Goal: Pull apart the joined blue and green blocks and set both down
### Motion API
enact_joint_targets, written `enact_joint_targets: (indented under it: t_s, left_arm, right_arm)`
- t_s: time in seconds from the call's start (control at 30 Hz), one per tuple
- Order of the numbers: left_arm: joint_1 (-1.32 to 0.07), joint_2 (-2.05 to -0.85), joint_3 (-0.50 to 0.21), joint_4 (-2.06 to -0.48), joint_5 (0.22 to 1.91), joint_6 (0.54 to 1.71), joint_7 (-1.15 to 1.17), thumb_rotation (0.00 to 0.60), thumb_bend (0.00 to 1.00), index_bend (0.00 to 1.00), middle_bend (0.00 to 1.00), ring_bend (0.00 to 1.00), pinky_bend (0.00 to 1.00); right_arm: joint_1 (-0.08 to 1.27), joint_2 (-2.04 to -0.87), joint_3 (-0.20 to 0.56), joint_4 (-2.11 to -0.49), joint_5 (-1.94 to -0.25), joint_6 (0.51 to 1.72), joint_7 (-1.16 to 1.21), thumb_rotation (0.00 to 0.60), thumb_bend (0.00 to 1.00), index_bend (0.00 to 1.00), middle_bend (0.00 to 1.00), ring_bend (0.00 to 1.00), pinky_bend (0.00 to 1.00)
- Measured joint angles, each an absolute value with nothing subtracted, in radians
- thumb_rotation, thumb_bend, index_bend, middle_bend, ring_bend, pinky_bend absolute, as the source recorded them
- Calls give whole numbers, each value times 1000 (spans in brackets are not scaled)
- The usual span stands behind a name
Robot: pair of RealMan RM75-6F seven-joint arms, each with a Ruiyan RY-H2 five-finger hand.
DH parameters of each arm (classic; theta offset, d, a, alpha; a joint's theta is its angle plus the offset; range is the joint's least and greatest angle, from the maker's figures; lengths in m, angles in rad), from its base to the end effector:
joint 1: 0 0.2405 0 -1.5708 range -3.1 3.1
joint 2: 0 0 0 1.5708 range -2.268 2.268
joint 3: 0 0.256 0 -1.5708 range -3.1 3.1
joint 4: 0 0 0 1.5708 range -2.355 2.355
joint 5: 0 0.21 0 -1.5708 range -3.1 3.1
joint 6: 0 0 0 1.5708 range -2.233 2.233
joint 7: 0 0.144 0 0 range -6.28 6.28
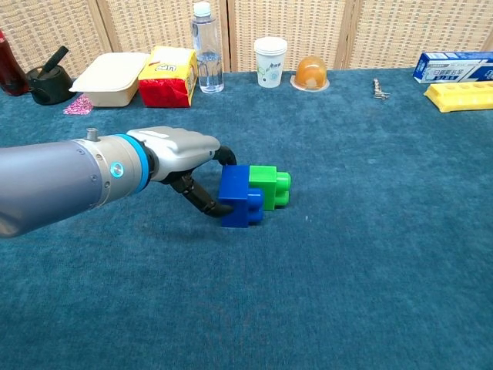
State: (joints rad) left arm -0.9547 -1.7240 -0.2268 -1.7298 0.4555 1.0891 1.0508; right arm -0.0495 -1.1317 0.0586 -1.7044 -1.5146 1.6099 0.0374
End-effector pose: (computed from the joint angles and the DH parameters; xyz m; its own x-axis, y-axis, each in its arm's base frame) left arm -0.0638 0.2981 -0.0773 0.6171 0.4334 0.6568 0.7851 -0.3949 -0.4771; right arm -0.3045 -0.1404 0.1648 0.2696 0.0855 0.9592 -0.9607 0.0923 0.2618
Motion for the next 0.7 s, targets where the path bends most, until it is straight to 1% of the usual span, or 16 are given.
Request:
enact_joint_targets:
  t_s: [0.17, 0.47, 0.7]
  left_arm:
    - [-981, -1742, -220, -1692, 455, 1087, 1031, 327, 366, 255, 222, 121, 190]
    - [-1020, -1765, -192, -1629, 488, 1055, 1004, 335, 392, 388, 305, 179, 190]
    - [-1031, -1743, -190, -1621, 549, 1011, 934, 342, 401, 412, 328, 204, 215]
  right_arm:
    - [-52, -1133, 58, -1700, -1512, 1610, 41, 600, 290, 386, 446, 413, 350]
    - [-46, -1130, 65, -1711, -1500, 1595, 32, 600, 290, 386, 446, 414, 354]
    - [-39, -1119, 67, -1720, -1496, 1578, 64, 600, 290, 387, 446, 423, 373]
